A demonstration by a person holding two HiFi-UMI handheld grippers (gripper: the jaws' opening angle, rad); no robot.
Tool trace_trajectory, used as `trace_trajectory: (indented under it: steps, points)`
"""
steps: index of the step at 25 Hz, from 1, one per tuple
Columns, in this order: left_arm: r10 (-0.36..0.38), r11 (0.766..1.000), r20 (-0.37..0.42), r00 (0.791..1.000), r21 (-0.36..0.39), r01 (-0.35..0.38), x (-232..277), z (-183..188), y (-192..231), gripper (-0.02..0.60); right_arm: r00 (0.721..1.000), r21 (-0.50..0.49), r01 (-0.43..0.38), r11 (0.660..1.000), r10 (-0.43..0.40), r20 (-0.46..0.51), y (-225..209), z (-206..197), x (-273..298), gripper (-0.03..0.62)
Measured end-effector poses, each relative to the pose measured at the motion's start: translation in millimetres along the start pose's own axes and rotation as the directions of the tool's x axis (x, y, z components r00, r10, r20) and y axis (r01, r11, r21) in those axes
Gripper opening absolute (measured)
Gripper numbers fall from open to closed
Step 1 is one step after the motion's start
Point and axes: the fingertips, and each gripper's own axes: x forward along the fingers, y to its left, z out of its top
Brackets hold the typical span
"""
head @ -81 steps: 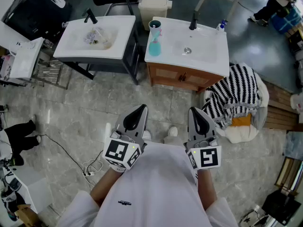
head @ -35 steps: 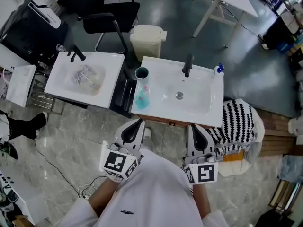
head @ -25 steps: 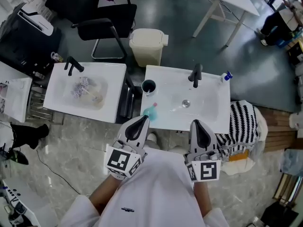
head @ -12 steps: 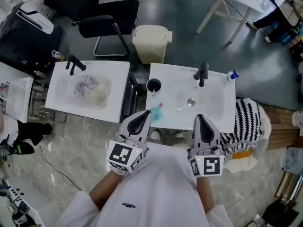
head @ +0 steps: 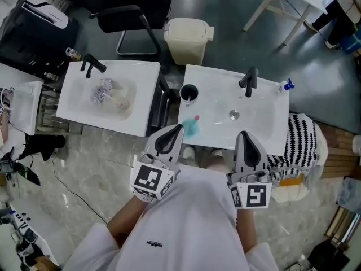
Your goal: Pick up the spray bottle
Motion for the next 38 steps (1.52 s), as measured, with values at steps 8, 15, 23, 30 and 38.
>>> trace_trajectory:
  steps: [8,15,23,30,38]
  points:
    - [0.002,1.000,-0.074,0.997,0.027,0.000,8.2,-31.0,1.0,0.008,0.998,0.014,-0.037,0.999,0.038,-0.040,1.1,-19.5,11.2,0.006]
    - [-0.007,1.000,-0.095,0.995,0.013,0.009,22.6,-55.0,1.5,0.085,0.993,0.002,-0.098,0.995,0.098,-0.065,12.7,-26.8,27.8,0.006]
    - [-0.021,0.994,-0.148,0.989,0.108,0.037,38.9,-95.8,-3.3,0.187,0.989,0.008,-0.112,0.994,0.112,-0.099,18.5,-39.5,34.5,0.006]
    - [-0.023,0.993,-0.171,0.985,0.107,0.042,50.7,-123.1,-0.3,0.223,0.982,0.009,-0.119,0.993,0.119,-0.146,20.2,-58.2,36.7,0.006]
    - [0.006,0.991,-0.205,0.979,0.132,0.021,65.6,-153.8,7.7,0.247,0.974,0.018,-0.139,0.990,0.140,-0.177,22.9,-75.2,44.7,0.006]
